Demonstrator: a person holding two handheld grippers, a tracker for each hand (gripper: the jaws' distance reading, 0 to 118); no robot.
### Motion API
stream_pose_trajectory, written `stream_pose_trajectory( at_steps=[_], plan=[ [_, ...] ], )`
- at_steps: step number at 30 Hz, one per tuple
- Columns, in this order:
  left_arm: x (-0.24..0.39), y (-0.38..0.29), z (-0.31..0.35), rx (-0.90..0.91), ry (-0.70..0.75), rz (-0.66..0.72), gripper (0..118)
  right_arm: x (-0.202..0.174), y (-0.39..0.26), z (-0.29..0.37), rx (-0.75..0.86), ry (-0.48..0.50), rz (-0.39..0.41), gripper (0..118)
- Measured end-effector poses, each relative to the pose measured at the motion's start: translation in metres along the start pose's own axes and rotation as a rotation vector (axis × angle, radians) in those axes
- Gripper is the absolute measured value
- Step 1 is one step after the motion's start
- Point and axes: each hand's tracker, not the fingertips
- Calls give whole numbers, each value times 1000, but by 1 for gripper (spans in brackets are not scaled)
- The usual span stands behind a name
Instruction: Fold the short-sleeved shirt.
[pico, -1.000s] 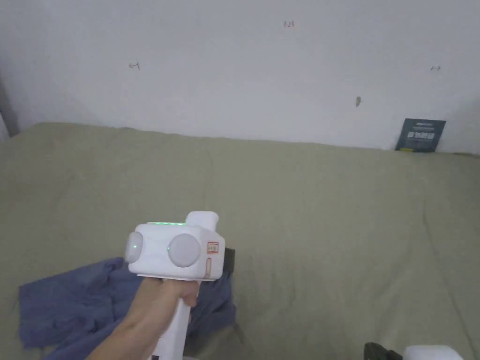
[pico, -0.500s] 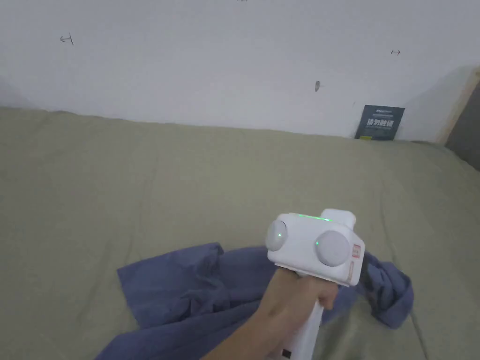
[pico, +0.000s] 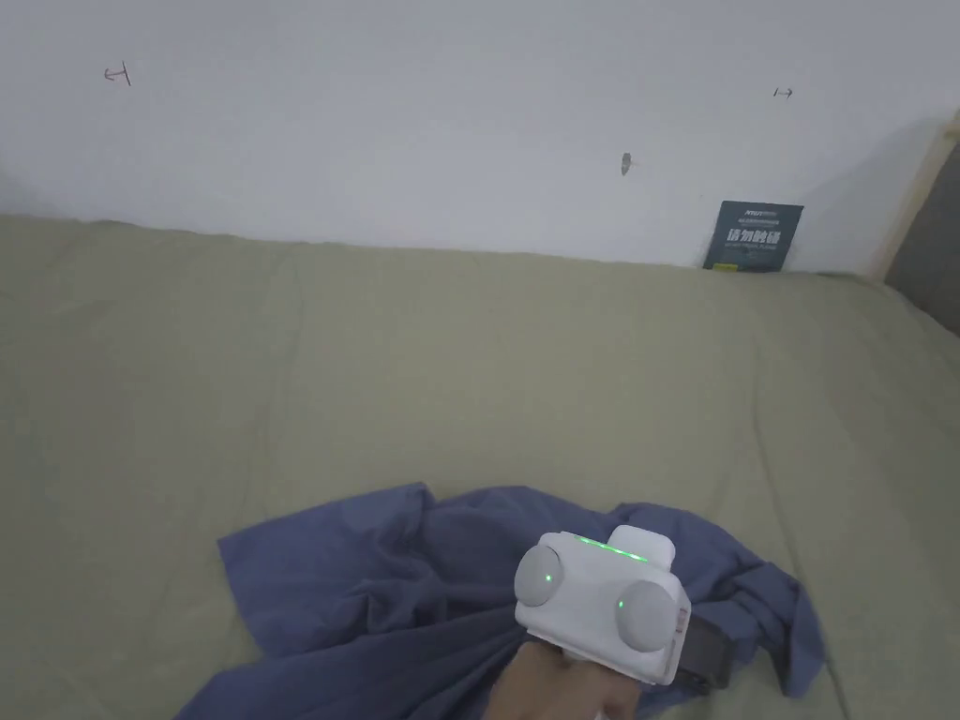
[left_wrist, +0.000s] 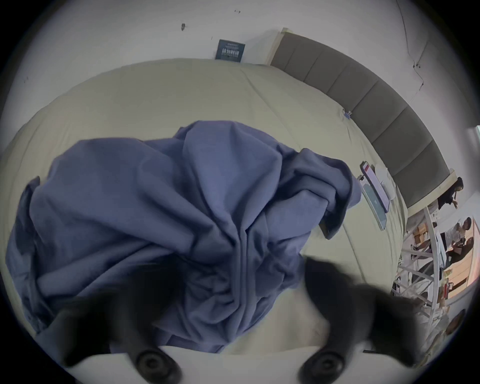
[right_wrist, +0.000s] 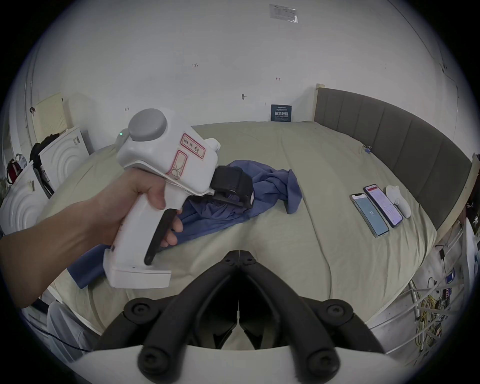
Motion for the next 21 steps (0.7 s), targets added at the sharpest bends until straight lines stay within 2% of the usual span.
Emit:
stream_pose_trajectory(
  at_steps=[4,6,7,8,9,10,11,12,15,21],
  plan=[
    [-7,-27,58,25,17,3,116,-8,5,14,33,13,0,1],
    [-29,-44,96,63,-3,69,115,-13,7,22,52,27,4,1],
    [-36,-55,114,75,-13,85,113,-16,7,26,63,36,8,1],
    [-45,-71,139,98,-1,104,106,-20,8,31,76,42,10,1],
    [-58,-87,162,115,1,109,92,-23,8,35,84,50,12,1],
    [-66,-101,181,127,-5,109,64,-27,9,38,96,65,15,1],
    [-75,-120,204,144,-4,116,14,-31,9,42,102,74,18,1],
    [-85,-141,225,191,51,156,6,-36,9,46,113,84,27,1],
    [-111,-200,284,233,191,182,6,-51,8,58,139,108,54,1],
    [-155,-280,351,299,308,391,6,-78,5,74,161,146,71,1]
  ],
)
